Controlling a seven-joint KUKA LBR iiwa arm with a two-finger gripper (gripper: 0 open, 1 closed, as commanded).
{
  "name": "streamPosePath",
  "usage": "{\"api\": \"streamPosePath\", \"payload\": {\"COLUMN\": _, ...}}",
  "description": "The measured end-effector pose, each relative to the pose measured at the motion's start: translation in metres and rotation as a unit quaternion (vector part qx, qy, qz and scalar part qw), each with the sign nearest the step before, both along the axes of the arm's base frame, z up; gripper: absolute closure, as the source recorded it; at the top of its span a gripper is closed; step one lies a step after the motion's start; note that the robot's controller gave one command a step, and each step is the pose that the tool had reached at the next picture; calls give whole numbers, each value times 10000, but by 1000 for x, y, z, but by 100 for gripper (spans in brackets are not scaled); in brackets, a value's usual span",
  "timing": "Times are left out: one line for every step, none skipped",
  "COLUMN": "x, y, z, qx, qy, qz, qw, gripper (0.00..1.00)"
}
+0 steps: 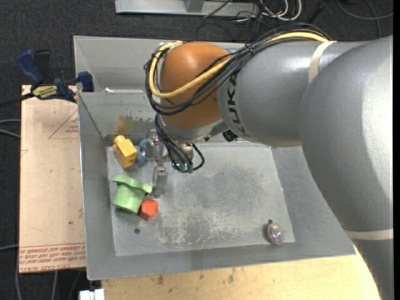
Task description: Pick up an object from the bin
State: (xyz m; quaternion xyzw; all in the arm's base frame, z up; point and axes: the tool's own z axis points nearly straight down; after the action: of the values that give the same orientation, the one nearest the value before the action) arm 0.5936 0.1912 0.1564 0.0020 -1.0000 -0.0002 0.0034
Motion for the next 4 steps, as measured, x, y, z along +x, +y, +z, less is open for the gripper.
{"api": "streamPosePath", "payload": {"x": -16, "y": 37, "z": -66, "qx": 5, "qy": -49, "qz": -831, "qw": 9965, "gripper": 0}}
{"api": "streamPosePath", "payload": {"x": -35, "y": 62, "z": -54, "qx": 3, "qy": -40, "qz": -501, "qw": 9987, "gripper": 0}}
{"api": "streamPosePath", "payload": {"x": -53, "y": 53, "z": -57, "qx": -2, "qy": -25, "qz": -763, "qw": 9971, "gripper": 0}}
{"api": "streamPosePath", "payload": {"x": -58, "y": 58, "z": -68, "qx": 43, "qy": -117, "qz": -1349, "qw": 9908, "gripper": 0}}
